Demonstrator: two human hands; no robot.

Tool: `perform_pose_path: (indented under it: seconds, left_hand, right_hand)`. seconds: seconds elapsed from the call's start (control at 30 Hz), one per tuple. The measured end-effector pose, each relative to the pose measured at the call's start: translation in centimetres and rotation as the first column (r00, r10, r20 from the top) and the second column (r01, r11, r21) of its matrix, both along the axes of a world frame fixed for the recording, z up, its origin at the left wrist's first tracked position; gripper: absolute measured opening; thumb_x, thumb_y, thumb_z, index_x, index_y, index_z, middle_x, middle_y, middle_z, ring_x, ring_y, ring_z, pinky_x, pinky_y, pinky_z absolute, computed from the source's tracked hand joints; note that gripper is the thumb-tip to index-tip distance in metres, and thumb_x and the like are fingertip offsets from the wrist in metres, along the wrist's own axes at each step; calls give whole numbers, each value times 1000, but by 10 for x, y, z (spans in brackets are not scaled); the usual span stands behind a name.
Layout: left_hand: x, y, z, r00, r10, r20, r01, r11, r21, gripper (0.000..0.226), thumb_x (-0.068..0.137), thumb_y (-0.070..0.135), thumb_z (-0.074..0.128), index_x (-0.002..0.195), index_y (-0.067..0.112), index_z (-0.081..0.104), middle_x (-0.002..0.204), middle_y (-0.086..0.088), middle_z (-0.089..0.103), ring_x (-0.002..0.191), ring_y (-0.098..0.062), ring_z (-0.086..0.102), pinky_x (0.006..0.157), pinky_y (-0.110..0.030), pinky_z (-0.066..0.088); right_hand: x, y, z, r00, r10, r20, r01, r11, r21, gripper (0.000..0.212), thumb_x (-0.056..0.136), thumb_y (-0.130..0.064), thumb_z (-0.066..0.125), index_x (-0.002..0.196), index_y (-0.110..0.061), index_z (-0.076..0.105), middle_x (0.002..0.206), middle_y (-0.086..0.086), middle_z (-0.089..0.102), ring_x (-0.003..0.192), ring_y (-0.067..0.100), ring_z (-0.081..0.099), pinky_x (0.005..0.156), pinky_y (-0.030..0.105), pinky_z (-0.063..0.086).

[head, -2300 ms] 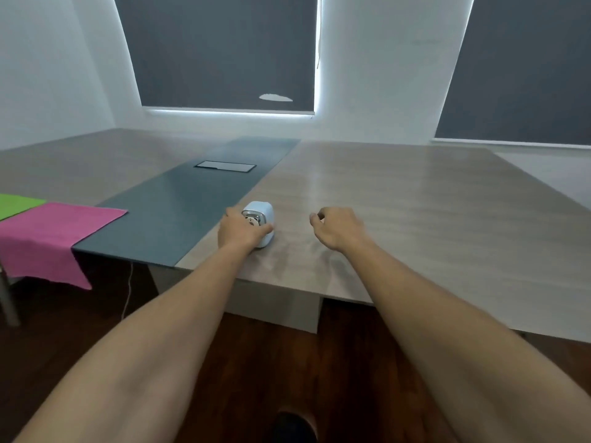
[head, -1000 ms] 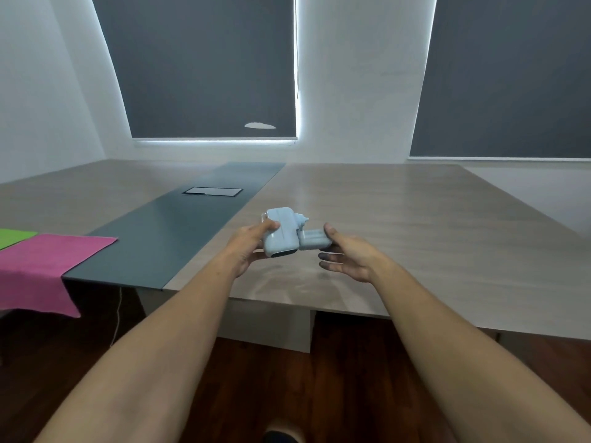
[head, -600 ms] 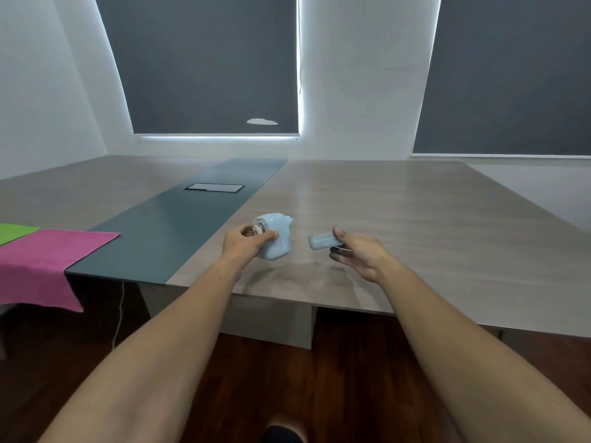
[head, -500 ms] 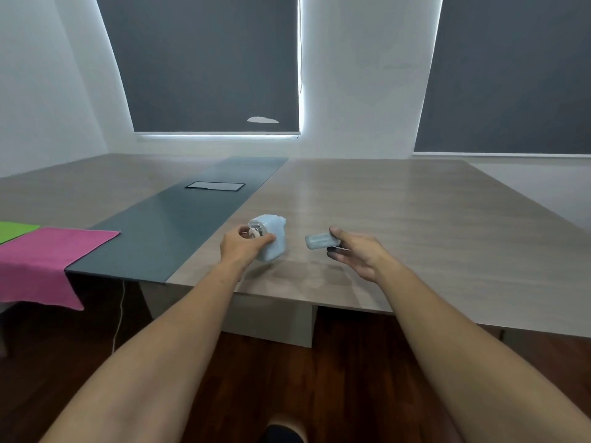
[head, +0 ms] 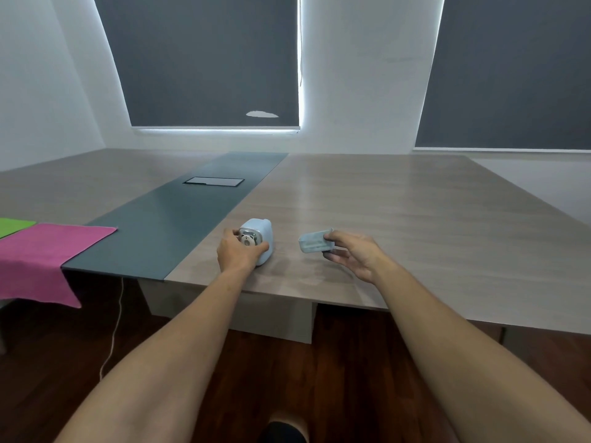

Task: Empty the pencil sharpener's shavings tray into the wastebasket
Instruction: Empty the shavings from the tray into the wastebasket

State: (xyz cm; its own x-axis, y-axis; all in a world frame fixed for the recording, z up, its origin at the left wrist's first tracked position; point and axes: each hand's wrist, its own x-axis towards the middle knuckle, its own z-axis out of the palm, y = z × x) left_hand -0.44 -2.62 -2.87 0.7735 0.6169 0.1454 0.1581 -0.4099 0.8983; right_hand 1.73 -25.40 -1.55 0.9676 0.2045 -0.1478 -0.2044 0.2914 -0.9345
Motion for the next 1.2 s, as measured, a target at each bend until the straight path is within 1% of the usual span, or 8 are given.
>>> perform_pose_path:
  seconds: [0.17, 0.27, 0.43, 0.53, 0.63, 0.83, 1.07, 1.2]
  left_hand:
    - [-3, -1, 4, 1000, -15, -18, 16, 1000, 16, 77, 61, 37, 87, 124, 11, 50, 124, -8, 62, 114, -27, 59, 89, -32, 45]
    - [-8, -8, 12, 1000, -20, 2, 20, 993, 120, 88, 65, 49, 80, 136, 10, 45, 135, -7, 53, 125, -26, 51, 97, -36, 42]
    - [-17, -33, 39, 996, -73, 54, 55, 958, 283, 82, 75, 56, 67, 139, 9, 46, 142, -9, 50, 132, -28, 45, 105, -39, 38]
    - [-23, -61, 59, 988, -131, 79, 107, 960, 258, 79, 78, 56, 61, 141, 11, 46, 145, -9, 50, 134, -29, 46, 107, -41, 37]
    - [-26, -92, 71, 963, -258, 74, 235, 943, 235, 75, 81, 57, 57, 140, 11, 47, 144, -10, 51, 132, -30, 47, 107, -40, 38]
    - [-37, -170, 80, 858, -512, 33, 495, 842, 214, 70, 86, 61, 51, 134, 10, 55, 139, -8, 58, 128, -28, 53, 102, -35, 40]
    - [-68, -299, 72, 672, -739, 41, 724, 668, 171, 66, 91, 61, 42, 120, 6, 65, 125, -13, 65, 117, -31, 57, 92, -34, 41]
    - [-104, -375, 53, 549, -836, 1, 830, 545, 120, 63, 93, 58, 42, 112, 3, 67, 120, -16, 67, 113, -33, 59, 87, -33, 41]
  right_hand:
    - [-5, -4, 4, 999, -34, -4, 34, 999, -9, 13, 82, -4, 71, 94, 0, 67, 112, 21, 65, 95, 32, 67, 89, 38, 57]
    - [-12, -9, 7, 997, -73, -1, 73, 997, -8, 11, 81, -4, 71, 91, -1, 67, 108, 20, 64, 91, 31, 66, 87, 39, 57]
    - [-27, -26, 18, 988, -151, 11, 151, 988, -24, 9, 82, -4, 71, 88, -2, 65, 109, 20, 61, 93, 32, 65, 76, 33, 61]
    - [-40, -45, 26, 980, -198, 23, 198, 980, -33, 9, 81, -5, 70, 89, -3, 65, 111, 20, 61, 94, 32, 65, 71, 31, 61]
    - [-57, -74, 36, 967, -249, 55, 250, 968, -26, 7, 82, -3, 70, 87, -4, 66, 112, 19, 62, 94, 32, 66, 70, 30, 62]
    - [-98, -148, 51, 959, -261, 105, 267, 963, -41, 11, 84, 3, 65, 90, -5, 66, 95, 12, 67, 82, 27, 67, 75, 31, 60]
    - [-167, -259, 53, 929, -350, 122, 362, 928, -92, 18, 84, 8, 63, 96, -4, 69, 97, 12, 70, 83, 24, 70, 74, 28, 61]
    - [-223, -318, 38, 907, -417, 63, 422, 896, -140, 21, 87, 7, 60, 103, -5, 66, 97, 11, 69, 84, 21, 69, 78, 27, 59]
